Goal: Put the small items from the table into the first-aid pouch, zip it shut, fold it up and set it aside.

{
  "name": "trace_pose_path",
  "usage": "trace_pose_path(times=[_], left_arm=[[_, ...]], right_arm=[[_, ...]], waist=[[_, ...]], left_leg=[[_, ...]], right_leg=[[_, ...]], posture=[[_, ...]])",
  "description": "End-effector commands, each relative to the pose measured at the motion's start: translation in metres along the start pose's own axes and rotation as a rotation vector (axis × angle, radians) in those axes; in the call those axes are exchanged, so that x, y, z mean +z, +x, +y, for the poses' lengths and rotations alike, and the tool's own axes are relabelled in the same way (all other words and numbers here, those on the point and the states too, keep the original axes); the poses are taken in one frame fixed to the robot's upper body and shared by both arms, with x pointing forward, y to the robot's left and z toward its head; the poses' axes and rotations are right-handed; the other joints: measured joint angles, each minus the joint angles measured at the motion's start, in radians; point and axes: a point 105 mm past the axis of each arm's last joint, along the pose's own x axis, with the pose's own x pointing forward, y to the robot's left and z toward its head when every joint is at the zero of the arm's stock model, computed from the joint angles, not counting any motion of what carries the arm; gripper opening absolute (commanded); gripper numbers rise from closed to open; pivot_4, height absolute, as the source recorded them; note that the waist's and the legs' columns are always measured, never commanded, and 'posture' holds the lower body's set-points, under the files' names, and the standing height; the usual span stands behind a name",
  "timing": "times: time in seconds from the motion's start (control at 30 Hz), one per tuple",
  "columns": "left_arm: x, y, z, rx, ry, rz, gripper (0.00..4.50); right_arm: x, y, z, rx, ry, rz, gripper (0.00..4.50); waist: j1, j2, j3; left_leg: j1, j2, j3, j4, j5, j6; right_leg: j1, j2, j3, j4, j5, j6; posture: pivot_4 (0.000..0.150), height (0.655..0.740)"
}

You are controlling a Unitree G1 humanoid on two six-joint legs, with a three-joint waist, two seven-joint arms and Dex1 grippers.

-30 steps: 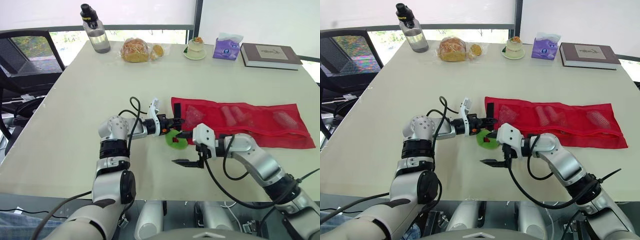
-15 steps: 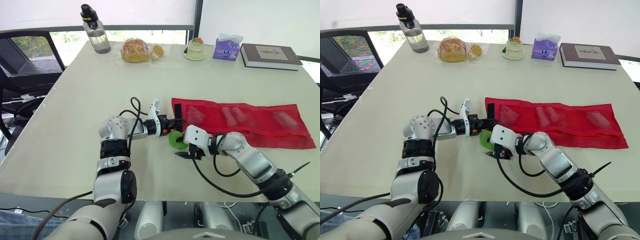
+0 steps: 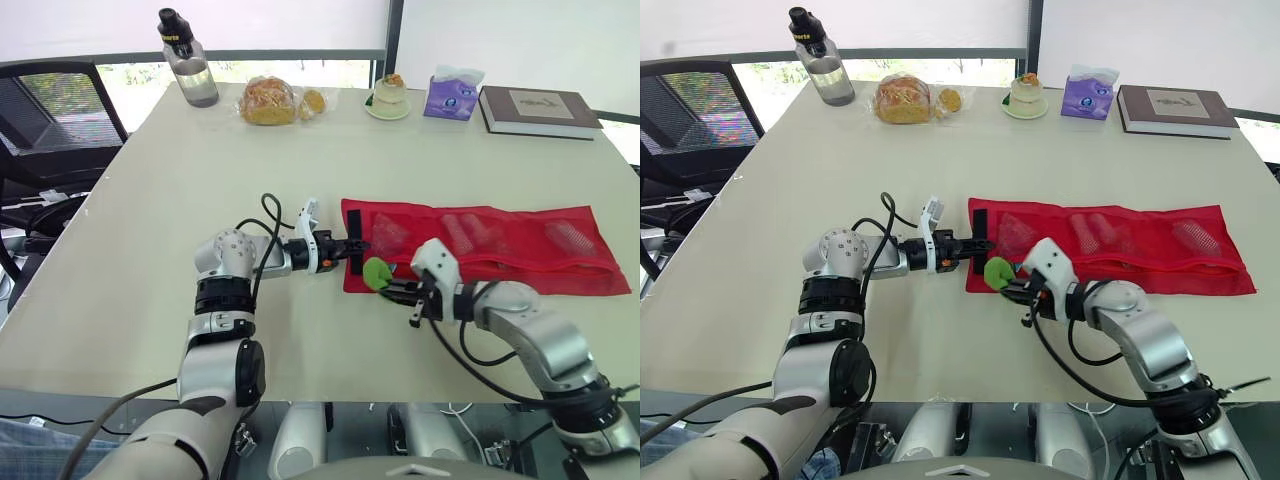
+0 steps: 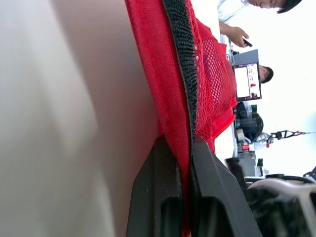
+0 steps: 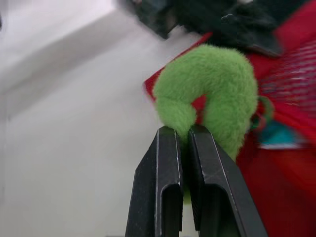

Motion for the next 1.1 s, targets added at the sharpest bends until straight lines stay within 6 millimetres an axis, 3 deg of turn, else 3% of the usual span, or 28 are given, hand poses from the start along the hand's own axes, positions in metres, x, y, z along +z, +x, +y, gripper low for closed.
trace_pose_path(times=[0.03, 0.7, 0.93, 1.1], left_arm=[[-0.010, -0.003, 0.009, 0.022, 0.010, 0.033, 0.00], [-0.002, -0.027, 0.033, 0.125, 0.094, -0.008, 0.00], [0.004, -0.056, 0.048, 0.196, 0.170, -0.035, 0.00], [0.006, -0.082, 0.061, 0.296, 0.232, -0.036, 0.00]], right_arm=[[0.019, -0.022, -0.012, -0.099, 0.050, -0.108, 0.05], [-0.010, -0.137, -0.087, -0.600, 0.121, -0.078, 0.05], [-0.023, -0.195, -0.119, -0.877, 0.095, -0.028, 0.05], [-0.029, -0.217, -0.133, -1.023, 0.075, -0.009, 0.05]], waist=[[-0.006, 0.000, 0.000], [-0.019, 0.001, 0.000], [-0.042, 0.001, 0.000], [-0.050, 0.002, 0.000]], left_leg=[[0.000, 0.000, -0.001, 0.000, 0.000, 0.000], [0.002, 0.000, -0.002, -0.006, 0.000, 0.000], [0.003, 0.000, -0.001, -0.009, 0.000, 0.000], [0.007, 0.000, -0.001, -0.014, 0.000, 0.000]], right_leg=[[0.000, 0.000, 0.000, 0.000, 0.000, 0.000], [-0.002, 0.001, 0.003, -0.002, -0.004, 0.000], [-0.003, 0.001, 0.005, -0.002, -0.004, -0.001], [-0.005, 0.005, 0.012, -0.002, -0.004, 0.000]], posture=[[0.150, 0.7400], [0.150, 0.7400], [0.150, 0.7400], [0.150, 0.7400]])
